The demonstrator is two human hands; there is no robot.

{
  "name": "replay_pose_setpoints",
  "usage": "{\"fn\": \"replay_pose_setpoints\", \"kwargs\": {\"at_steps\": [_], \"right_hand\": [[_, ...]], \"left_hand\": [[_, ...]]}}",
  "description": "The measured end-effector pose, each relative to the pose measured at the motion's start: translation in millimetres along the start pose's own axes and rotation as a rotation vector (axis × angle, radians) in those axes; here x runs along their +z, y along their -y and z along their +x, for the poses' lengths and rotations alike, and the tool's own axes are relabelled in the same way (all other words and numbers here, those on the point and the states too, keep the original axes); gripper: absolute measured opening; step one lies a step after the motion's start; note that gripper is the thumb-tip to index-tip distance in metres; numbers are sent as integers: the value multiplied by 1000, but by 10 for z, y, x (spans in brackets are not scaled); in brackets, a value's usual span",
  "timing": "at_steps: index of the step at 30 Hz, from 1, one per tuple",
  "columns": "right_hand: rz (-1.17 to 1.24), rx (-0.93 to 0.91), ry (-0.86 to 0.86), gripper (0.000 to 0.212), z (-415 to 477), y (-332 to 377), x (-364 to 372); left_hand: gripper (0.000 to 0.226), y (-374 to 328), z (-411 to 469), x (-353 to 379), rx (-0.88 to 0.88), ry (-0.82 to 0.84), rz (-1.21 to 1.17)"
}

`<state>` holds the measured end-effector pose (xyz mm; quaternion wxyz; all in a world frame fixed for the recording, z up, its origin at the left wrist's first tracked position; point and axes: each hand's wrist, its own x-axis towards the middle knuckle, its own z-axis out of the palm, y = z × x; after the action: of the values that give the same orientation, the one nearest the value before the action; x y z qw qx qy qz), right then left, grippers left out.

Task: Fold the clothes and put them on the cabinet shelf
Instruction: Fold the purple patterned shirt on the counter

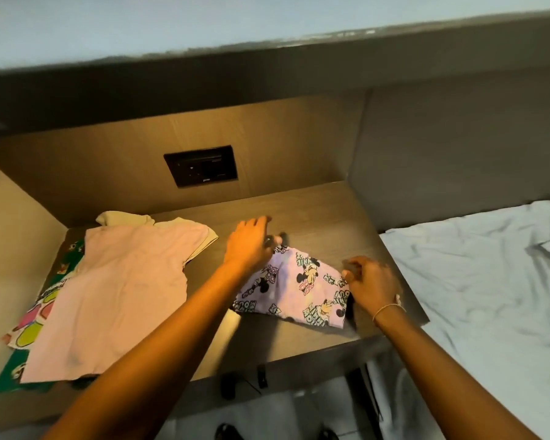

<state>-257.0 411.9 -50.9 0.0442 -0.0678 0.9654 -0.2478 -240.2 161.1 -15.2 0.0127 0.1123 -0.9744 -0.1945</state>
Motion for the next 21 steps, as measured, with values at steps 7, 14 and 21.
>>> {"fn": "replay_pose_setpoints", "kwargs": {"at_steps": [7, 14, 21], "right_hand": [[-136, -328, 157, 38, -190, -74, 224], [-59, -537, 203, 54, -621, 79, 334], [-300, -862, 383, 79, -635, -51, 463]], "left_hand": [[37, 157, -1027, 695, 103, 3, 152], [30, 656, -736, 302, 369, 17, 168], [69, 879, -1619, 387, 475, 190, -10]]}}
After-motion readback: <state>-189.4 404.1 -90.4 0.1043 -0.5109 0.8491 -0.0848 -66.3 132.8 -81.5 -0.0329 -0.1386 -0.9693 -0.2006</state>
